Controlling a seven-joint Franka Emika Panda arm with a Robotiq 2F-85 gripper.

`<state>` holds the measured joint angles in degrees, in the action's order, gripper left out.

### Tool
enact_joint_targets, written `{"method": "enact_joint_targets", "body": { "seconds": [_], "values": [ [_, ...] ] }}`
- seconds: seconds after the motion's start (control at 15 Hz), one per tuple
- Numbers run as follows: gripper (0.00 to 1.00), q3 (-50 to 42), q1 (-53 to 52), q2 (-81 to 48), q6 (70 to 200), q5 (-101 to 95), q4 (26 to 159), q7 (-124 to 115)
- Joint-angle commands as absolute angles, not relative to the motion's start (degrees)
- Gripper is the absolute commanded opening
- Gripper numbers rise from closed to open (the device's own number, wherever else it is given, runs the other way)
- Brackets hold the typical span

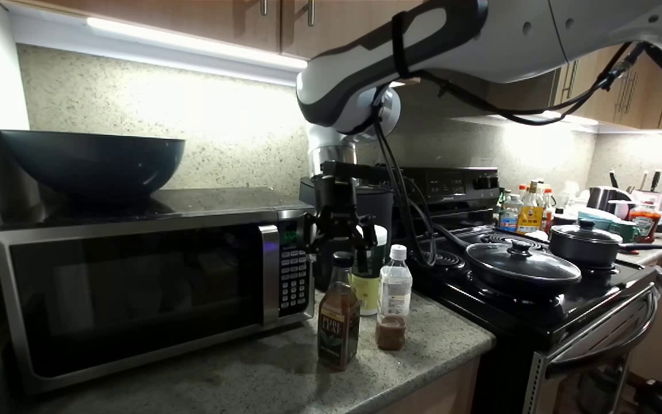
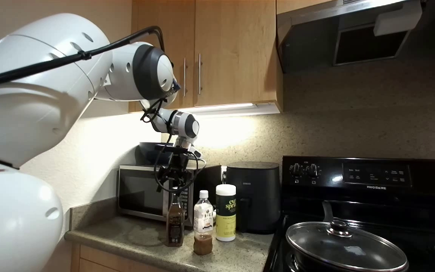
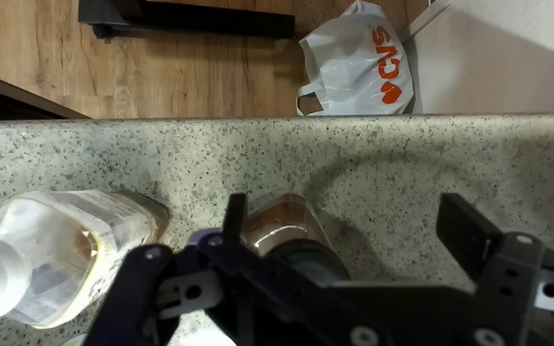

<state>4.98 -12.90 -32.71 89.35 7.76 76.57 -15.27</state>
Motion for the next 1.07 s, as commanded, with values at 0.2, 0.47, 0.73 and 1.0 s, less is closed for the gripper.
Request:
{"method": "enact_joint_targets", "body": {
  "seconds": [0.2,0.47,0.73,1.0],
  "values": [
    [1.0,5.05,-12.64,-32.46,90.55,6.94,76.71,-14.24],
    [1.0,4.73,-12.66,-32.35,91.36,6.01,76.71,-14.32],
    [1.0,4.19,-12.23,-32.12,91.74,5.75,77.15,-14.2],
    [0.67,4.03,-12.06,-32.38,91.23,4.75,77.0,-12.93]
  ]
}}
